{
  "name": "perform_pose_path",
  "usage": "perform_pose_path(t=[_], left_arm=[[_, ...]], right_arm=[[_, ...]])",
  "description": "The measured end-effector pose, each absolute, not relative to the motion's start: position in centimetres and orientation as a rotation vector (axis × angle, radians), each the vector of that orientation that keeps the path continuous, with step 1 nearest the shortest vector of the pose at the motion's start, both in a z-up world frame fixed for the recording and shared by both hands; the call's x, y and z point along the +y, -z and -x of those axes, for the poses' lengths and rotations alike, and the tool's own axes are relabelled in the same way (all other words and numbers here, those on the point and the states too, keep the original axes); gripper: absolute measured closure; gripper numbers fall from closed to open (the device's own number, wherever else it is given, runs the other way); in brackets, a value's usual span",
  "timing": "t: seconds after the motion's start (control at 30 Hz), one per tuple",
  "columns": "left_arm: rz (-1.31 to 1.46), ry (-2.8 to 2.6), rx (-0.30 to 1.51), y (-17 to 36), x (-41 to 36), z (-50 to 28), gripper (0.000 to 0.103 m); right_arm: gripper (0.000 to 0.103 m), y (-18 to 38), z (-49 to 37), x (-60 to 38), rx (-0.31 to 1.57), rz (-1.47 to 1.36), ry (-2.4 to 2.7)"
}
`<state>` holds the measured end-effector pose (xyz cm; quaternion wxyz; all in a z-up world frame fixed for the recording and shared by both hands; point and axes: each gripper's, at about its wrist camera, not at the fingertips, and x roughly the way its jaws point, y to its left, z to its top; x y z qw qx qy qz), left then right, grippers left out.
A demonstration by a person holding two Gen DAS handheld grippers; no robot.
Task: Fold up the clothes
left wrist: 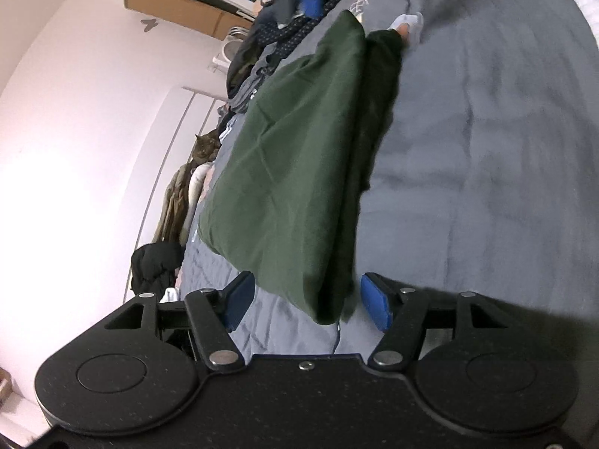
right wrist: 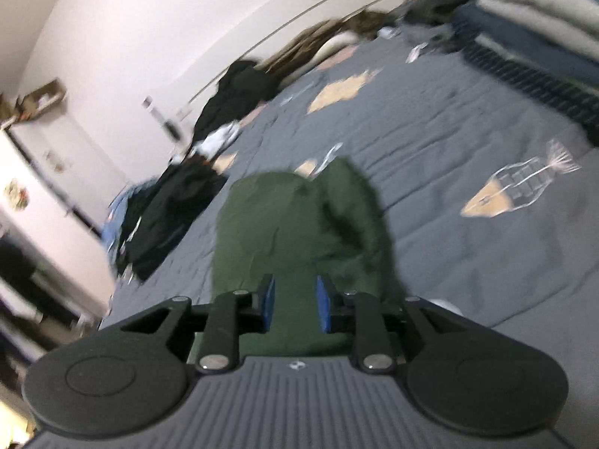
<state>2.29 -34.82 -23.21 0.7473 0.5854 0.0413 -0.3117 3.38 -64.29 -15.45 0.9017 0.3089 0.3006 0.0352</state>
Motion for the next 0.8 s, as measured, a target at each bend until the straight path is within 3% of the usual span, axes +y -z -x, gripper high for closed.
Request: perform_pose_path(t=[0.2,0.37,0.57,0.63,0.8], left_arm=[[-1.253,0.694,0.101,22.6,-35.1,-2.7,0.043],[-1.318,0.701,0.091,24.0,-35.3,-3.2,0.043],[-1.186,0.757,0.123,21.3,-35.8,-1.8,0.043],[-1.145,0.773,0.128,20.6,-36.4,-1.4,0.056],[-1.249,0.716,0.133,22.6,-37.1,-1.9,0.055]], right_arm=[[0.078,16.4,-3.5,-63.8,0.758,-0.402,0.062],[0.069,17.9,-3.6,-62.3,0.843,-0.241,0.009],[0.069,19.1,-3.3,-60.5,0.827,-0.049,-0.022],[0.069,19.1,-3.3,-60.9,0.821,-0.06,-0.012],[0.069,19.3,-3.4,-61.0,0.753,0.013,-0.009]])
